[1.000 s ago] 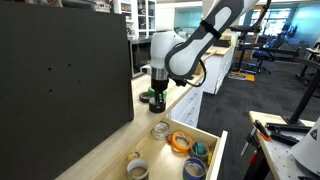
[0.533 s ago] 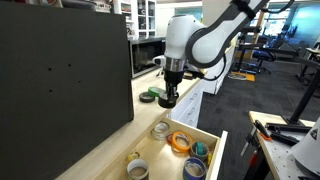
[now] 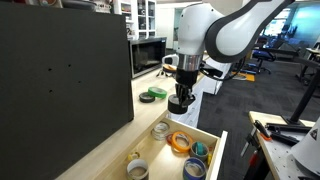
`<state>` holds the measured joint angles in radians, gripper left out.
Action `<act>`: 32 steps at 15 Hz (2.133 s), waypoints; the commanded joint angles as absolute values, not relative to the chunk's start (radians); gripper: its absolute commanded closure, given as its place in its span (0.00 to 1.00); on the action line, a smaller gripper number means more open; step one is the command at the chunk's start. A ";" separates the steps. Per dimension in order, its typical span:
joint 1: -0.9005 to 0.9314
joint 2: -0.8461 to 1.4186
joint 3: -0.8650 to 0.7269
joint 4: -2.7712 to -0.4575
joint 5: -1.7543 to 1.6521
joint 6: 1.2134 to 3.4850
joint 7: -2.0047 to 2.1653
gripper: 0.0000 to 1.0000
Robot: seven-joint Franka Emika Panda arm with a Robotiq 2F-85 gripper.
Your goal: Put the black tape in the drawer
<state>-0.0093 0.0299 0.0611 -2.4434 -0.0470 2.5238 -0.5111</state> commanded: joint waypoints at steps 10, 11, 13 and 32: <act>0.065 0.431 0.133 -2.218 -0.116 2.565 -0.500 0.96; 0.062 0.471 0.131 -2.173 -0.127 2.562 -0.499 0.96; 0.049 0.548 0.138 -2.080 -0.126 2.550 -0.506 0.96; -0.022 0.571 0.163 -2.126 -0.125 2.514 -0.519 0.66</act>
<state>-0.0118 0.6195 0.1535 -2.0660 -0.1063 2.5307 -0.5109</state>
